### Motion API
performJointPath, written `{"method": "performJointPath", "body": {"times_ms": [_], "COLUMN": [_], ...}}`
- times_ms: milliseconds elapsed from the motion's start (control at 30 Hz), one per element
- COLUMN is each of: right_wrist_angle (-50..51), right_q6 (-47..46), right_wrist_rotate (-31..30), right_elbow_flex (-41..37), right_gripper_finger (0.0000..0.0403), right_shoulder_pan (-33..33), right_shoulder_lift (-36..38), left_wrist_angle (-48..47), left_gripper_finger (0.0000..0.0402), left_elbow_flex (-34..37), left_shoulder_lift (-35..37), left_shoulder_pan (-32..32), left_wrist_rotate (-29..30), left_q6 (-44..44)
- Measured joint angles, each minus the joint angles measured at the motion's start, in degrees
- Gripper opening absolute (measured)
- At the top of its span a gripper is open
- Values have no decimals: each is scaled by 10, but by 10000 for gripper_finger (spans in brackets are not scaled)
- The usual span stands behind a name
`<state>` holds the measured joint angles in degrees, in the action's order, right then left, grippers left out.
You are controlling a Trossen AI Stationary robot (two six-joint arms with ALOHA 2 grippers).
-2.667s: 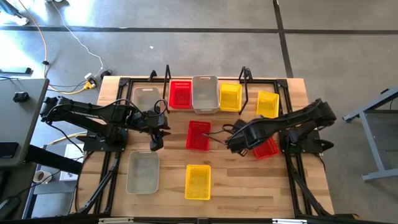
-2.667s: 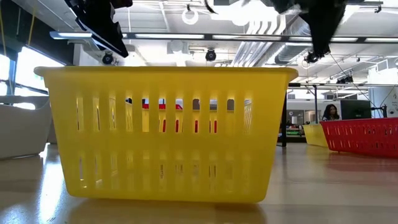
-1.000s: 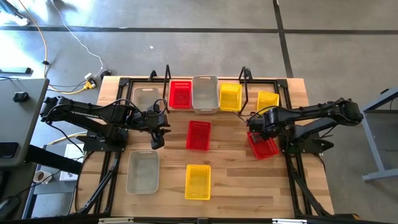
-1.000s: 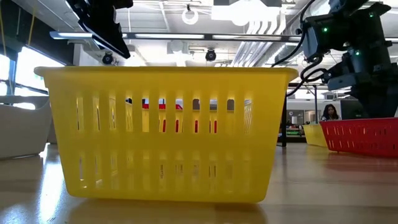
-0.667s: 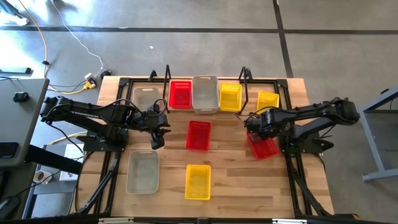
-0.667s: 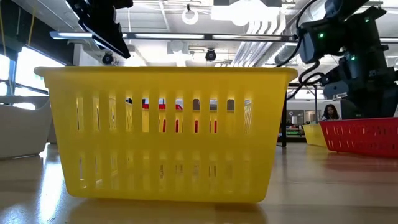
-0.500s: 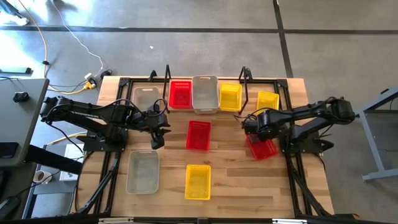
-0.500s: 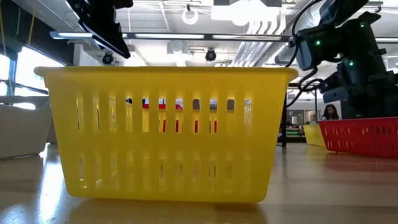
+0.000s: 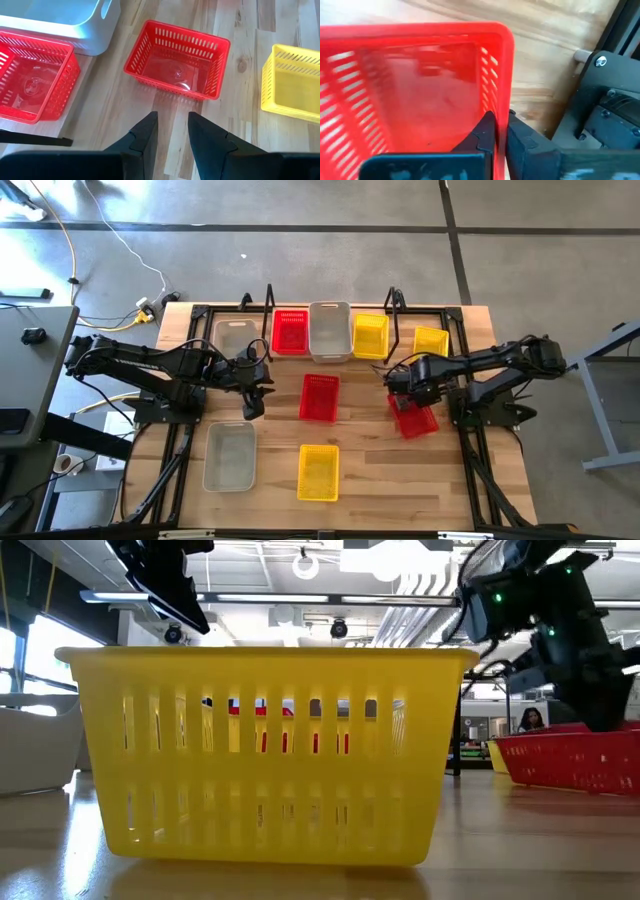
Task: Stack baskets on shelf by color
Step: Stack the right red bin on the top of the other red bin on the shelf
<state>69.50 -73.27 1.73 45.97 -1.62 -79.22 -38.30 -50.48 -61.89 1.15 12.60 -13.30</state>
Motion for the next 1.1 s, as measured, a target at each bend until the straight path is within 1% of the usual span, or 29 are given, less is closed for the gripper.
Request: {"method": "performJointPath", "body": {"times_ms": [233, 500, 600, 700, 800, 900, 1033, 1100], "right_wrist_angle": [72, 124, 132, 132, 133, 134, 153, 158], "right_q6": [-75, -168, -195, -220, -228, -222, -207, -198], "right_wrist_rotate": [-47, -117, -138, -153, -165, -184, -203, -217], "right_elbow_flex": [91, 202, 227, 245, 274, 317, 386, 419], "right_gripper_finger": [1, 1, 1, 0, 0, 0, 0, 0], "right_shoulder_pan": [42, 99, 118, 134, 144, 149, 148, 148], "right_shoulder_lift": [0, 0, 0, -4, -26, -65, -126, -155], "left_wrist_angle": [0, 9, 9, 9, 11, 13, 15, 24], "left_gripper_finger": [97, 98, 105, 122, 147, 165, 171, 169], "left_elbow_flex": [0, 0, 0, 0, 0, 0, 0, 0], "left_shoulder_lift": [0, 0, 0, 0, 0, 0, 0, 0], "left_shoulder_pan": [0, 0, 0, 0, -1, -5, -20, -31], "left_wrist_rotate": [2, 1, -15, -25, -30, -35, -32, -29], "left_q6": [0, 0, 0, 0, 0, 0, 2, 18]}}
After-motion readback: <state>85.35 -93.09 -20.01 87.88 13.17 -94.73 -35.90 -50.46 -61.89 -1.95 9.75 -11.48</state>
